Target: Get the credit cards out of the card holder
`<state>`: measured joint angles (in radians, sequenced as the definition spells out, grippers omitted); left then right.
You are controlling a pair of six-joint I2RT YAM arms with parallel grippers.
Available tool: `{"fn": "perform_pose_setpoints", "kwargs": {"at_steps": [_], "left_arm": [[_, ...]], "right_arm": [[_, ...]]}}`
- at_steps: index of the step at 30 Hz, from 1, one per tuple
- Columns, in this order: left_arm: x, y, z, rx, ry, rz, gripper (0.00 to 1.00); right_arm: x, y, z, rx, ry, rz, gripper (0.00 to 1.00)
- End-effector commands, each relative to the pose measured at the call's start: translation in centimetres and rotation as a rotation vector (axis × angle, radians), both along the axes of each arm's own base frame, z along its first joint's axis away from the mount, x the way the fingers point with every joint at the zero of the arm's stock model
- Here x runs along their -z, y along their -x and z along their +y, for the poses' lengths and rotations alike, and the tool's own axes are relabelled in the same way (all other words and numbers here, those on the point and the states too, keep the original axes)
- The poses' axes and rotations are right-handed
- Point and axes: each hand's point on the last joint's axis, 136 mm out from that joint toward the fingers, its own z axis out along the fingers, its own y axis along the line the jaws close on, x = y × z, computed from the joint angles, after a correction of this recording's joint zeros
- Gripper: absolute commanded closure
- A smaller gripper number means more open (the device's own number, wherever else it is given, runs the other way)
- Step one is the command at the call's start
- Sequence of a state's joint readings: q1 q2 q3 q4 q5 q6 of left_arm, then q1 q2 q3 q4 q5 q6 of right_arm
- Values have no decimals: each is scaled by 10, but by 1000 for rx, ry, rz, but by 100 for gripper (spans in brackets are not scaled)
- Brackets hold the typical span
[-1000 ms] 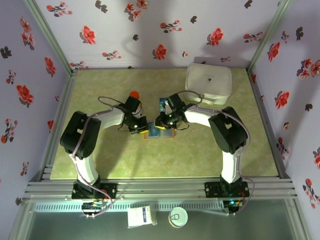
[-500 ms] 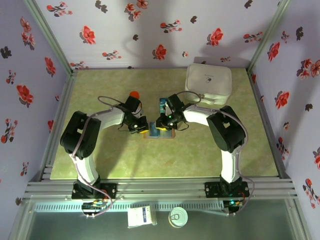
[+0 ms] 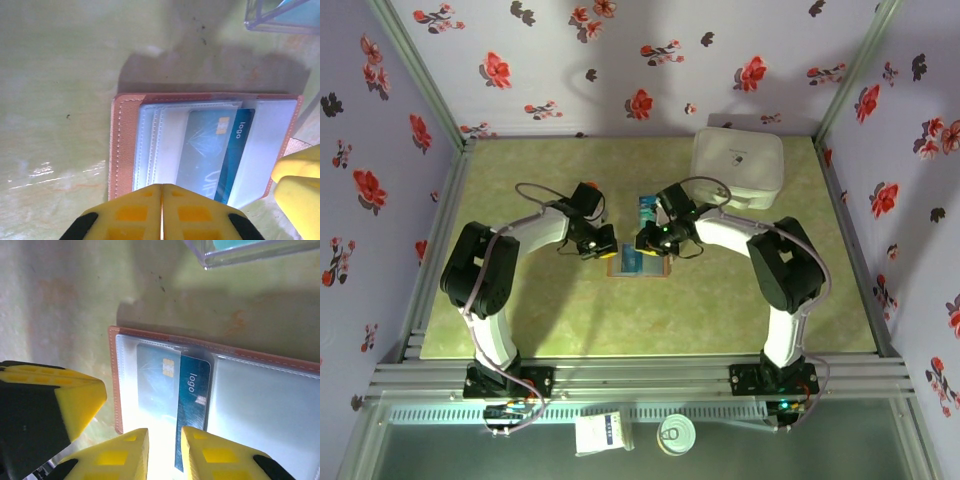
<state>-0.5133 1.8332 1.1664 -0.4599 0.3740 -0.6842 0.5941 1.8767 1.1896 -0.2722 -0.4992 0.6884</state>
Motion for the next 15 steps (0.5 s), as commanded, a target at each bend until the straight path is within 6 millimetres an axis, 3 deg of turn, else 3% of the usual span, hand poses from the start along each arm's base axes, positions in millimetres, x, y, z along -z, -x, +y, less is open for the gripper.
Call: {"fn": "perform_pose_setpoints", "kwargs": {"at_steps": [1, 6, 15], "left_arm": [[-11, 2, -9, 37, 0, -14, 93], [0, 3, -19, 59, -7, 5, 98], [23, 6, -15, 57, -46, 42, 100]], "right_arm": [[-9, -1, -4, 29, -35, -6, 75], [-4, 2, -4, 33, -61, 24, 75], [13, 4, 0, 33, -91, 70, 74]]}}
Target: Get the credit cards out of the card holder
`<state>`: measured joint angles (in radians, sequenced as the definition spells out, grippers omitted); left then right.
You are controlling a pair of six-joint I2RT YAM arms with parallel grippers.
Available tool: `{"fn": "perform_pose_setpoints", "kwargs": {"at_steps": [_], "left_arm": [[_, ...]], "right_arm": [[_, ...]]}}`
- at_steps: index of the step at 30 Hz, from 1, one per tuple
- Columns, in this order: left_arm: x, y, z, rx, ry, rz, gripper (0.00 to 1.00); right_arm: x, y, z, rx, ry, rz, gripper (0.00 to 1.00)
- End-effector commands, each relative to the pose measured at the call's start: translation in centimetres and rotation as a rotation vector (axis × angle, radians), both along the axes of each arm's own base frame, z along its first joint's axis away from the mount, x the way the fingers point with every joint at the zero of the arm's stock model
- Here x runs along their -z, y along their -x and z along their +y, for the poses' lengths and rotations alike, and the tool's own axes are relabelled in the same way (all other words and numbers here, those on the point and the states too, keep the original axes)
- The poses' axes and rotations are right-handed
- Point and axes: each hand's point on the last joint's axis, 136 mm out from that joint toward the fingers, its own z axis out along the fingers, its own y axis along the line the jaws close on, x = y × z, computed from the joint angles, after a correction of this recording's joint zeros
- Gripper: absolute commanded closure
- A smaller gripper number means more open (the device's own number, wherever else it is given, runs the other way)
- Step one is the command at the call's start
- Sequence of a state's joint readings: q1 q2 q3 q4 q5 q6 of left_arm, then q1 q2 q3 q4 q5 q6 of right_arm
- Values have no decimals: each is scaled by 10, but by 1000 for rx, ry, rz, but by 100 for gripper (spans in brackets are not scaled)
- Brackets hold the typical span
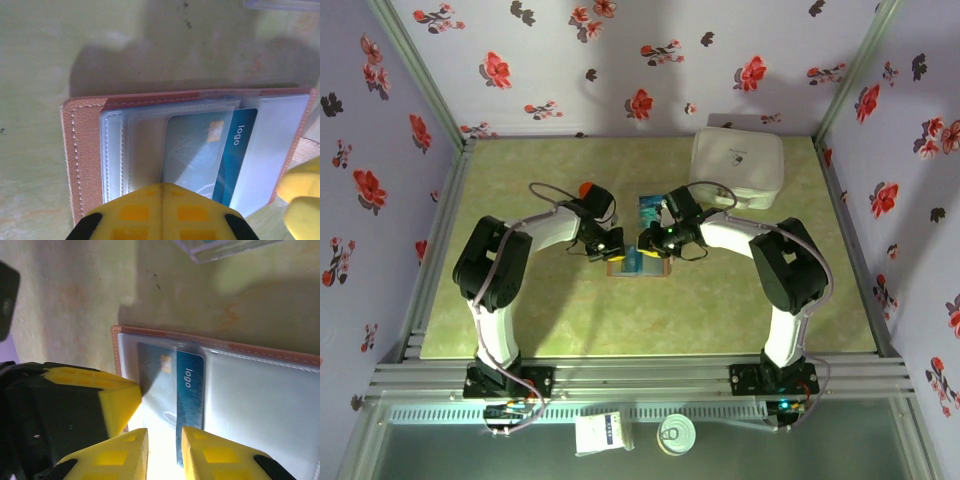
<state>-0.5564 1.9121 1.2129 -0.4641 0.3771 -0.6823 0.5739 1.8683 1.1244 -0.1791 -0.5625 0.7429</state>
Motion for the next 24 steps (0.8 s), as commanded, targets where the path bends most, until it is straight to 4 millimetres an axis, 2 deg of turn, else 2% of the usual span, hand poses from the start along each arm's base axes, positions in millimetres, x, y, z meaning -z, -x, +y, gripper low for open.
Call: {"fn": "perform_pose_setpoints", "kwargs": {"at_steps": [1, 13, 17, 24], "left_arm": [[8, 1, 4, 11, -32, 9, 100], [13, 5, 9, 6, -49, 21, 100], [14, 6, 9, 4, -49, 23, 100], [14, 7, 10, -1, -49, 23, 100]], "right_arm": [[12, 1, 1, 6, -19, 38, 74], [33, 5, -3, 8, 13, 74, 74], [31, 4, 2, 7, -18, 77, 75], [15, 0, 13, 21, -124, 61, 80]]}}
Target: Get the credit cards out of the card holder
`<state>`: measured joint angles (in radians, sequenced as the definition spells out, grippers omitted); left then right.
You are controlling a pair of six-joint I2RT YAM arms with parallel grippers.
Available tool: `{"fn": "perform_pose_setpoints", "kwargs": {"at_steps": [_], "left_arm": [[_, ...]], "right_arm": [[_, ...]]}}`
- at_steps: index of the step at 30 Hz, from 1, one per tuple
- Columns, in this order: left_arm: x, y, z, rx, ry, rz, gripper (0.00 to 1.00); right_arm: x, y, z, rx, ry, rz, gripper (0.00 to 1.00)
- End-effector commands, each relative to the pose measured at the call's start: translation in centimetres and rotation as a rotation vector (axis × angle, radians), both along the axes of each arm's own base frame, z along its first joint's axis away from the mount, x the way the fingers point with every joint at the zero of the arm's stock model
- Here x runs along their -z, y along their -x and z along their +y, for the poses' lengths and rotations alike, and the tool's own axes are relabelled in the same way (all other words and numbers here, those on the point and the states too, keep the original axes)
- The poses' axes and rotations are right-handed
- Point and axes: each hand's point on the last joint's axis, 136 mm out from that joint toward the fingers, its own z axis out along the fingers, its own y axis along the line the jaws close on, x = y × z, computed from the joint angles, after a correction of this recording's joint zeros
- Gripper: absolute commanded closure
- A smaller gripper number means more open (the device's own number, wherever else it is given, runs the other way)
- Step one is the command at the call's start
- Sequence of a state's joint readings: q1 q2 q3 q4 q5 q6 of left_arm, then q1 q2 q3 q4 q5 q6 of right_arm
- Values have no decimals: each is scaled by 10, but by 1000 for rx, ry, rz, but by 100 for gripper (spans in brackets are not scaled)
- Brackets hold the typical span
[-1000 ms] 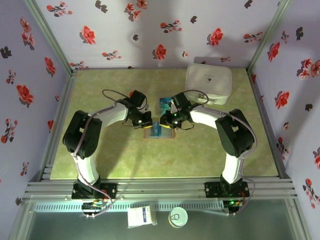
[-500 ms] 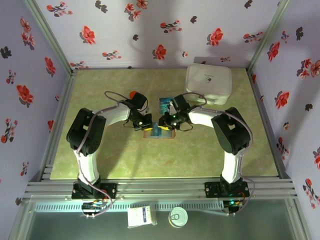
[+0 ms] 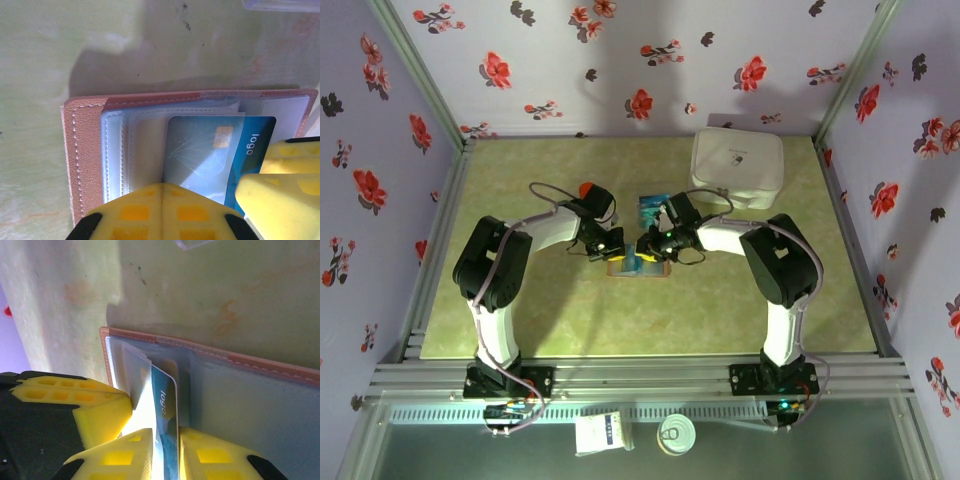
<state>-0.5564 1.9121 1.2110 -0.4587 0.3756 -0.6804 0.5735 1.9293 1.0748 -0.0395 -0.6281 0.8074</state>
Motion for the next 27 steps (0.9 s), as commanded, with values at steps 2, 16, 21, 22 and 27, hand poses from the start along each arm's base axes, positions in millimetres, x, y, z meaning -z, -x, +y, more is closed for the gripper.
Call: {"fn": "perform_pose_setpoints", "kwargs": {"at_steps": [2, 16, 21, 22, 27], "left_arm": [[14, 8, 11, -5, -50, 29, 100], [15, 12, 15, -17, -51, 31, 100], [3, 8, 9, -28, -13, 2, 100], [-1, 6, 8, -30, -5, -5, 100], [-18, 1, 5, -42, 23, -41, 96]], "right_arm": [[-5, -3, 3, 16, -51, 7, 83], [-37, 1, -42, 21, 95, -99, 93], [-65, -3, -54, -76, 197, -222, 95], [-71, -6, -57, -108, 228, -265, 96], [-100, -19, -68, -338, 357, -533, 100]]}}
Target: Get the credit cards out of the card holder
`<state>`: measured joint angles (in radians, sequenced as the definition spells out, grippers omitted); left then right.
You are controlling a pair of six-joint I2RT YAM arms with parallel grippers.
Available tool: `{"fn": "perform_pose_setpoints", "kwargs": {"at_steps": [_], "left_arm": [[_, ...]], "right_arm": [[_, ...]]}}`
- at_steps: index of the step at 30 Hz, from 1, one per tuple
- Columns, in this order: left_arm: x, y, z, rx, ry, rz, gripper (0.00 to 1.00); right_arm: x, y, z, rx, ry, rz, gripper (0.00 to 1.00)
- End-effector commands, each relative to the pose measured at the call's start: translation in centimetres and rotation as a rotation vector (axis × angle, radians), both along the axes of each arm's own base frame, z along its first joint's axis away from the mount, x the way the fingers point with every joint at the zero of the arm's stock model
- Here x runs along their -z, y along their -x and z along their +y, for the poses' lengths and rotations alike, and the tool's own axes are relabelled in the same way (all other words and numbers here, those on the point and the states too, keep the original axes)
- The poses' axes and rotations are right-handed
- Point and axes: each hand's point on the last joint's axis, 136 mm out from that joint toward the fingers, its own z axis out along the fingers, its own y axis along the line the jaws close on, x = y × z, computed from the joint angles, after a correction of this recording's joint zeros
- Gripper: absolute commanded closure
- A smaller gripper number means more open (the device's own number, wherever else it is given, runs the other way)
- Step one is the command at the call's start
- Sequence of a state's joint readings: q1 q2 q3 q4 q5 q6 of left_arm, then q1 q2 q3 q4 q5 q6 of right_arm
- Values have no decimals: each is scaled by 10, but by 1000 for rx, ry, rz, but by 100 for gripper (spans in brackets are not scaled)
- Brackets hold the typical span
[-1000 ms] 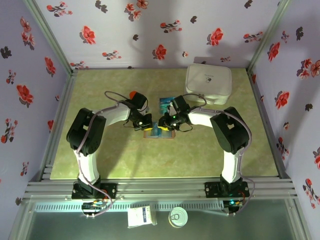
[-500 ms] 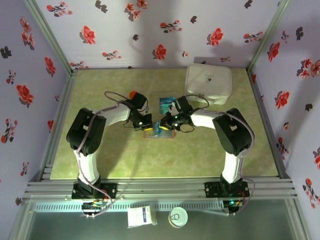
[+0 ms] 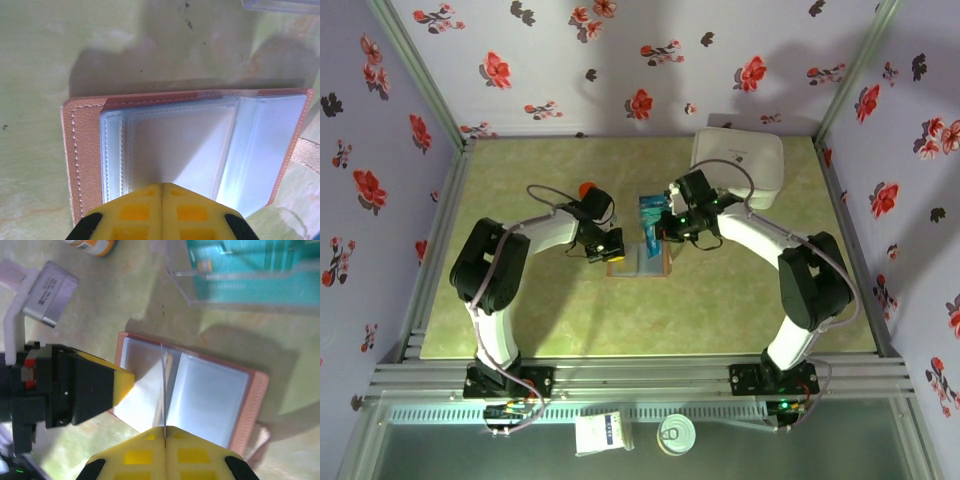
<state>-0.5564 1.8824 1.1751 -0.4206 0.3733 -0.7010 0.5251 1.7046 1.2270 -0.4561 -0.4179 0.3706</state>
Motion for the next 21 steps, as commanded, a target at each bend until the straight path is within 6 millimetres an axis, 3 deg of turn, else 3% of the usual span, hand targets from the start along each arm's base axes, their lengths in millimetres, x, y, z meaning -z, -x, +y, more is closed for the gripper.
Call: {"fn": "perform_pose_setpoints", "kwargs": {"at_steps": [1, 11, 15, 21], "left_arm": [[-17, 0, 5, -28, 9, -28, 95], [-28, 4, 23, -65, 25, -51, 91], [-32, 9, 34, -93, 44, -74, 88], [-29, 16, 46, -130, 58, -74, 87]], "right_arm": [[-24, -4, -18, -240, 172, -225, 100], [-50, -45, -27, -795, 507, -550, 100], [-45, -56, -23, -995, 559, -546, 100], [-35, -83, -13, -1094, 570, -529, 100]]}}
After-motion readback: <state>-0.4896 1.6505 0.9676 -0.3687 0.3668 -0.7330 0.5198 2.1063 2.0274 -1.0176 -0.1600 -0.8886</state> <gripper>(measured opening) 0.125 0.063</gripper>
